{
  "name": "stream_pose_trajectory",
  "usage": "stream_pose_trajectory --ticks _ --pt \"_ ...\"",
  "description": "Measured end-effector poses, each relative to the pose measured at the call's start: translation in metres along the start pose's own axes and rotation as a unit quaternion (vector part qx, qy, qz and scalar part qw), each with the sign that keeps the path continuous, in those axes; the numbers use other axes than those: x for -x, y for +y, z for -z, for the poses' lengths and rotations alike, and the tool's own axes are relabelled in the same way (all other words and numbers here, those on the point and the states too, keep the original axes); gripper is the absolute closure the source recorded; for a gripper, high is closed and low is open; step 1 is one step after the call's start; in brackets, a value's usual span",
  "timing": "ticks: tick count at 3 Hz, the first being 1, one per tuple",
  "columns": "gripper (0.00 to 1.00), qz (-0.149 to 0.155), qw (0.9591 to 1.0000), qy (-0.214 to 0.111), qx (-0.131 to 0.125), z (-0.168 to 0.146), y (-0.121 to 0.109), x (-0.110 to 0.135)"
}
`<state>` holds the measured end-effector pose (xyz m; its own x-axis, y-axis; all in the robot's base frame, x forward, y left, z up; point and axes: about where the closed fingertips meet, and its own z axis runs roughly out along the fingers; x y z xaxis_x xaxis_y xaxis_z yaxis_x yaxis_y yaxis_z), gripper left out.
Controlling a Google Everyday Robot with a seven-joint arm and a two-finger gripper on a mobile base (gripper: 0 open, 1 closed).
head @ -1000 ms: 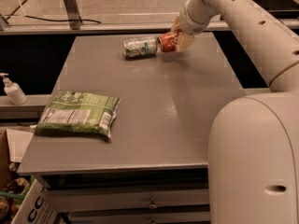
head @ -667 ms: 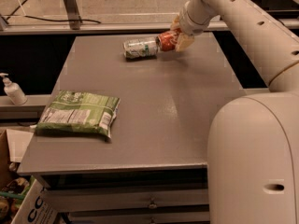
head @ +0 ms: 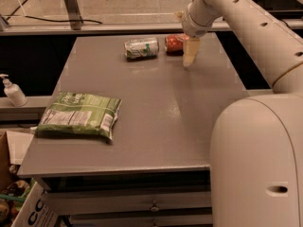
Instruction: Move coke can near 7up can
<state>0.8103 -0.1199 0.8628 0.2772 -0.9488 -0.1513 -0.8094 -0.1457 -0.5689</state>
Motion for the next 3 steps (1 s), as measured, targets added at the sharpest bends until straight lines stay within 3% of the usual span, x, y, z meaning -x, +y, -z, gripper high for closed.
stream_pose_trajectory --ticks 2,3 --pt "0.00 -0.016 0.9999 -0.003 0.001 0.004 0.007 -0.009" --pt "0.00 -0.042 0.9987 -0.021 -0.022 0.032 0.009 -0.027"
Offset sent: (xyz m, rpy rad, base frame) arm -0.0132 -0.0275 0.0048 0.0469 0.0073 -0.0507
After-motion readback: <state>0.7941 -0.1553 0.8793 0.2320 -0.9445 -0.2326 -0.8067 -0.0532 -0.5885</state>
